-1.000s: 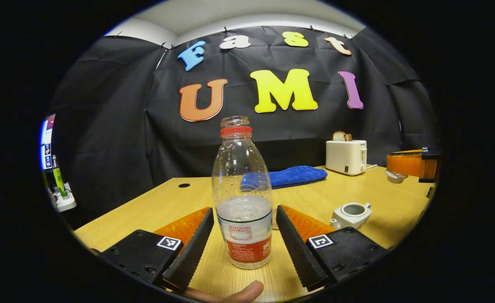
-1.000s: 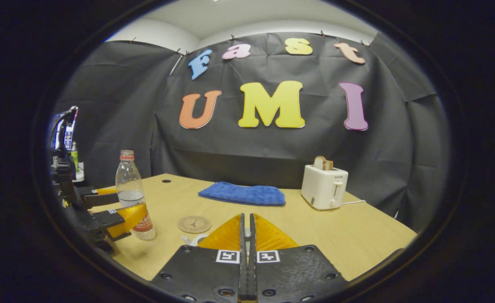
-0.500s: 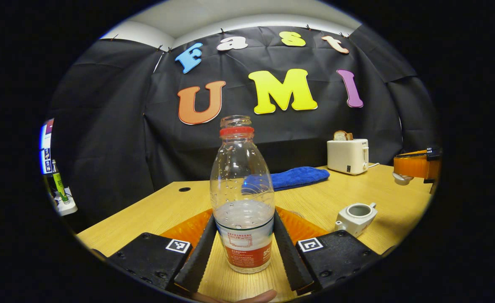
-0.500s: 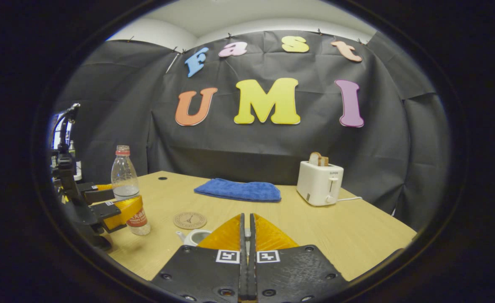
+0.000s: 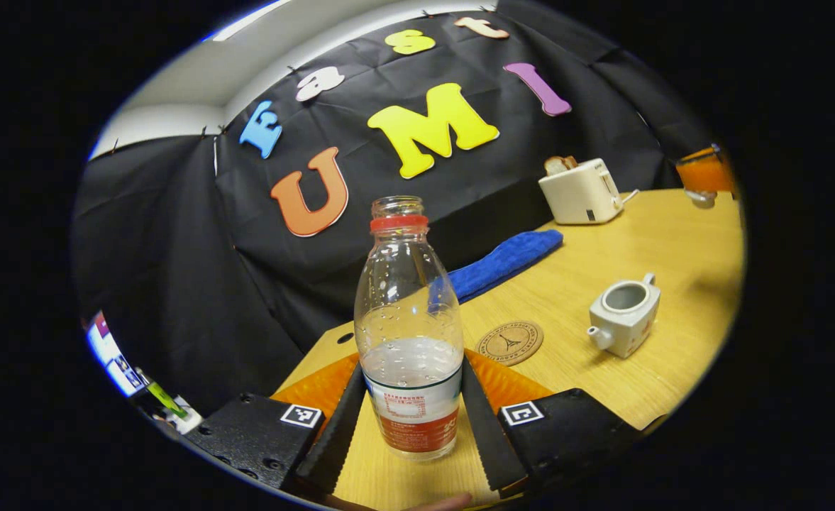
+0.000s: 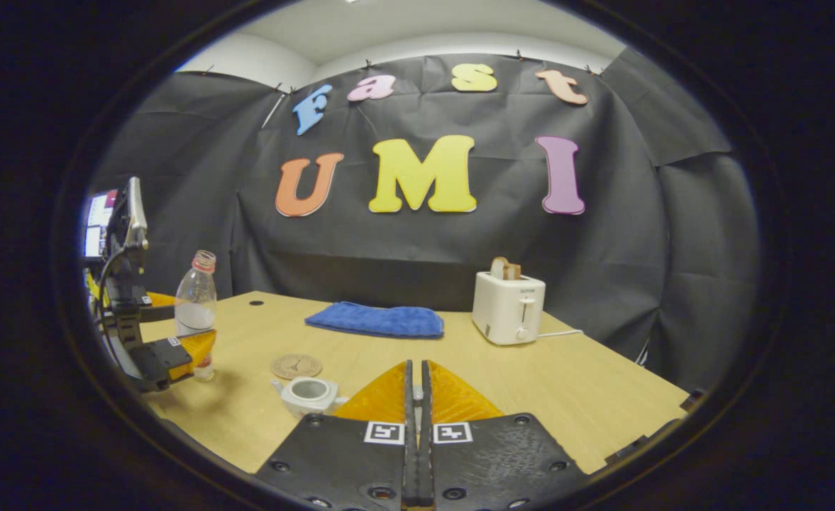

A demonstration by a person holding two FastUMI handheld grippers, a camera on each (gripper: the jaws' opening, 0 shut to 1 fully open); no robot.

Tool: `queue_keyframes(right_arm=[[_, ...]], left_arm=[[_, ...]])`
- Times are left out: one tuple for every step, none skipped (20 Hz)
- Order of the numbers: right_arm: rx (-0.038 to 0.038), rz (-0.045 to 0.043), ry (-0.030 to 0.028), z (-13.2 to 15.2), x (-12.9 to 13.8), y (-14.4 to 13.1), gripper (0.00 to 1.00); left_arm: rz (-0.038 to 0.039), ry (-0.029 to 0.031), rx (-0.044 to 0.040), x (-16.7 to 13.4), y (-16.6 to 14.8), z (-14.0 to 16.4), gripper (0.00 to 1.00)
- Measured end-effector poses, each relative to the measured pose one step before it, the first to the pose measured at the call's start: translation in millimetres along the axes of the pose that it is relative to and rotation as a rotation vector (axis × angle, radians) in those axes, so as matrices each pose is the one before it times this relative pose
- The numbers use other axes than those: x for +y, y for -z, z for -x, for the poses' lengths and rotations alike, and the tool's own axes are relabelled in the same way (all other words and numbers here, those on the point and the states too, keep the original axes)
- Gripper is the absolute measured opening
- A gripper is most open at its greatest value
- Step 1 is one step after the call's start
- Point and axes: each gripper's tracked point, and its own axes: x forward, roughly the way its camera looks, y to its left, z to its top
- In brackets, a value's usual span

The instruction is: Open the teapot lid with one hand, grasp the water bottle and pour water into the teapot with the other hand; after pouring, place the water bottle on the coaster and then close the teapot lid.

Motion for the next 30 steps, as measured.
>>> queue_keyframes(right_arm=[[0.00593, -0.00677, 0.00033, 1.75, -5.23, 1.26, 0.00], [0.00372, -0.00890, -0.00935, 2.25, -2.43, 0.22, 0.00], [0.00061, -0.00680, -0.00462, 1.85, -3.65, -0.42, 0.00], [0.00211, 0.00087, 0.00284, 0.49, -5.47, 0.46, 0.00], [0.00303, 0.00750, 0.00619, 0.68, -5.69, 0.41, 0.00], [-0.00116, 0.00857, 0.01243, 0.31, -6.21, 0.29, 0.00], [-0.00394, 0.00663, 0.01647, -0.27, -6.61, -1.18, 0.01], [-0.00348, 0.00181, 0.01594, -0.32, -6.29, -1.07, 0.00], [-0.00325, -0.00417, 0.00862, 0.70, -4.34, -0.90, 0.00], [-0.00283, -0.00829, -0.00019, 1.69, -1.97, -1.07, 0.00], [-0.00465, -0.01132, -0.00109, 0.98, -2.31, -2.71, 0.00], [-0.00154, -0.01220, 0.00487, 0.34, -5.01, -0.85, 0.01], [-0.00076, -0.00950, 0.00269, 0.68, -3.02, -0.54, 0.01], [0.00120, -0.00373, 0.00157, -0.74, -1.53, -0.03, 0.00], [0.00153, 0.00045, 0.00752, -0.62, -2.91, -0.02, 0.01], [-0.00124, 0.00152, 0.00917, 0.22, -3.22, 0.88, 0.00], [-0.00279, 0.00361, 0.00315, 0.71, -1.39, -0.80, 0.00], [-0.00402, 0.00187, 0.00148, -0.17, -0.57, -0.82, 0.00], [-0.00373, -0.00190, 0.00278, 0.38, -1.61, -1.58, 0.00], [-0.00241, -0.00144, 0.00098, 0.35, -1.35, -0.68, 0.00], [-0.00257, 0.00176, 0.00236, 0.51, -1.91, -0.63, 0.00], [-0.00395, 0.00280, 0.00887, -0.63, -3.26, -1.24, 0.00], [-0.00325, 0.00163, 0.01012, -0.53, -3.67, -0.79, 0.00], [-0.00198, -0.00112, 0.00665, -0.91, -2.47, -0.57, 0.01], [0.00106, -0.00288, 0.00317, -0.07, -1.21, -0.06, 0.01], [0.00242, -0.00244, 0.00013, 0.16, -0.83, 1.37, 0.01], [0.00195, -0.00012, 0.00141, 0.58, -0.61, 0.37, 0.00], [-0.00027, 0.00120, 0.00476, -0.79, -2.26, -0.36, 0.01], [0.00012, 0.00259, 0.00692, -0.02, -2.21, -0.64, 0.00], [-0.00135, 0.00138, 0.00774, 0.42, -3.24, -0.25, 0.00]], left_arm=[[-0.03908, 0.00004, 0.00487, -0.28, -0.82, 1.08, 0.77], [-0.03166, 0.00646, 0.00714, -1.09, -0.07, 1.14, 0.77], [-0.02887, 0.00693, 0.00586, -0.88, -1.25, 1.39, 0.77], [-0.02843, 0.00795, 0.00846, -2.65, 0.86, 1.05, 0.77], [-0.03050, 0.00032, 0.00470, 0.13, -0.70, 0.32, 0.77], [-0.03463, -0.00585, 0.00882, 0.08, 0.15, 0.56, 0.77], [-0.03558, -0.01377, 0.00314, 2.11, -1.00, 2.21, 0.77], [-0.03698, -0.01136, 0.00240, -0.50, -2.09, 1.28, 0.77], [-0.04143, 0.01165, 0.00471, -5.63, 1.05, 1.02, 0.76], [-0.03808, 0.00698, 0.00399, -5.74, -1.14, -0.69, 0.76], [-0.03432, 0.00081, 0.01195, -2.53, -1.83, -0.12, 0.76], [-0.03269, 0.00200, 0.00722, -3.38, -0.98, -0.27, 0.76], [-0.03108, 0.00193, 0.00837, -0.86, -2.58, -1.11, 0.76], [-0.03036, 0.00697, 0.00439, -3.07, -1.20, -0.30, 0.76], [-0.03682, 0.01421, 0.01173, -4.67, 0.92, 0.57, 0.76], [-0.03874, 0.00998, 0.01255, -5.04, 0.50, -0.05, 0.76], [-0.03900, 0.00422, 0.00625, -1.39, 0.33, 0.34, 0.75], [-0.03869, 0.00772, 0.01789, -1.59, 1.30, 0.48, 0.75], [-0.03792, 0.00513, 0.01070, -1.34, 1.87, 0.69, 0.75], [-0.03685, 0.00427, 0.01157, -0.94, 1.69, 0.23, 0.75], [-0.03611, 0.00904, 0.01882, -2.63, 3.00, -0.01, 0.75], [-0.02791, 0.00733, 0.01061, -1.25, 0.56, 1.22, 0.75], [-0.02421, 0.00805, 0.00741, -1.09, -0.83, 1.52, 0.75], [-0.02011, 0.00558, 0.00126, -0.58, -1.02, -0.85, 0.74], [-0.02244, -0.00189, 0.00859, -0.06, 1.66, 1.73, 0.74], [-0.02821, -0.01297, -0.00409, 3.77, -2.73, 0.32, 0.75], [-0.02660, -0.00996, -0.00134, 4.05, -4.17, 1.67, 0.74], [-0.02625, -0.00087, 0.00574, 1.17, -0.62, 1.86, 0.74], [-0.03444, 0.00005, 0.00082, 0.33, -0.39, 1.04, 0.74], [-0.03284, 0.00521, 0.00517, -0.79, -0.97, -1.66, 0.75]])
